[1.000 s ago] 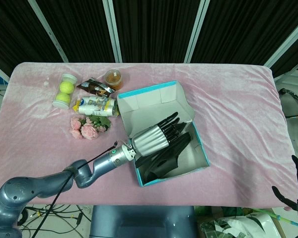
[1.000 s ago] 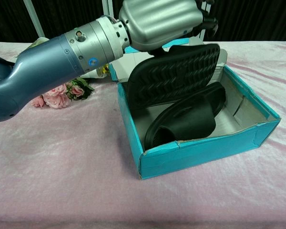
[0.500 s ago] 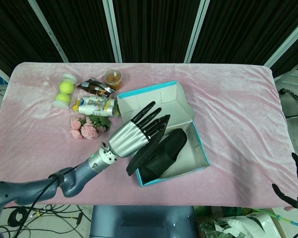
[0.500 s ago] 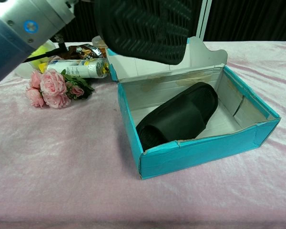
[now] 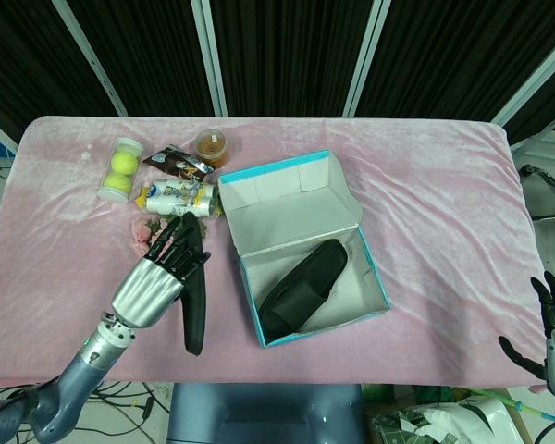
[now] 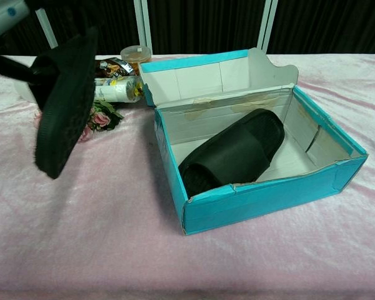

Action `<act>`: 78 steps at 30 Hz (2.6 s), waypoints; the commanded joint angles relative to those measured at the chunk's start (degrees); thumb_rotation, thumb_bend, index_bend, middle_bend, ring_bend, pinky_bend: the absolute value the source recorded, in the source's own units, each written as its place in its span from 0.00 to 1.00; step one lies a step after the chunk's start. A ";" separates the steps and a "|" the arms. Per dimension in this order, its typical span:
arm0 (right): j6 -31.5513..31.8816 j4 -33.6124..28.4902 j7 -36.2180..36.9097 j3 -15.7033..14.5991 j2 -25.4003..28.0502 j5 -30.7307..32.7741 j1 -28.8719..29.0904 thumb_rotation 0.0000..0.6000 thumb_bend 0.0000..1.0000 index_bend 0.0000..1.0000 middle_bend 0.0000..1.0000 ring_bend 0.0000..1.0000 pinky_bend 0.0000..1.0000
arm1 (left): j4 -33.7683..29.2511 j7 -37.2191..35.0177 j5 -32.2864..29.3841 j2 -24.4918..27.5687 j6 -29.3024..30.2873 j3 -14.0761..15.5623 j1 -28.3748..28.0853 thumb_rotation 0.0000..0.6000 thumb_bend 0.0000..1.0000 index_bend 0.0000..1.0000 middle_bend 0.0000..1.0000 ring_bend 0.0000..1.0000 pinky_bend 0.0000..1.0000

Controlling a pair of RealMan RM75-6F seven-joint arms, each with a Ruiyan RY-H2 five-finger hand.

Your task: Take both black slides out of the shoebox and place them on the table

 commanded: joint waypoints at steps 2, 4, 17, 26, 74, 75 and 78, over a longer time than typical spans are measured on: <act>-0.19 0.00 -0.11 0.02 -0.07 -0.12 0.27 1.00 0.11 0.00 0.00 0.00 0.16 | 1.55 -0.36 -2.36 0.46 -0.39 2.25 3.59 1.00 0.38 0.28 0.39 0.12 0.05; -0.34 -0.02 -0.15 0.02 -0.12 -0.13 0.42 1.00 0.11 0.00 0.00 0.00 0.16 | 3.23 -0.90 -3.68 -0.27 -1.67 2.67 4.63 1.00 0.38 0.28 0.39 0.12 0.05; -0.81 -0.25 -0.54 -0.16 -0.20 -0.24 1.01 1.00 0.11 0.00 0.00 0.00 0.16 | 13.20 -2.70 -7.34 -6.56 -8.32 1.52 7.08 1.00 0.37 0.27 0.38 0.12 0.05; -1.11 -0.12 -0.82 -0.36 0.29 -0.30 1.26 1.00 0.11 0.00 0.00 0.00 0.16 | 4.83 0.56 -13.49 -2.96 -12.59 -0.02 9.08 1.00 0.00 0.00 0.00 0.00 0.00; -48.29 -5.21 -19.79 4.11 -5.51 -0.28 42.61 1.00 0.06 0.18 0.09 0.00 0.16 | 0.02 -27.22 -10.45 11.98 6.29 -4.36 26.84 1.00 0.00 0.13 0.16 0.07 0.14; -48.56 -5.03 -20.20 4.04 -5.77 0.06 42.90 1.00 0.06 0.18 0.09 0.00 0.16 | 0.20 -27.39 -10.61 11.91 6.08 -4.42 26.91 1.00 0.00 0.12 0.16 0.07 0.14; -49.29 -4.61 -21.29 3.86 -6.48 1.15 43.79 1.00 0.06 0.18 0.09 0.00 0.16 | 0.73 -27.92 -11.03 11.64 5.52 -4.60 27.16 1.00 0.00 0.12 0.16 0.07 0.14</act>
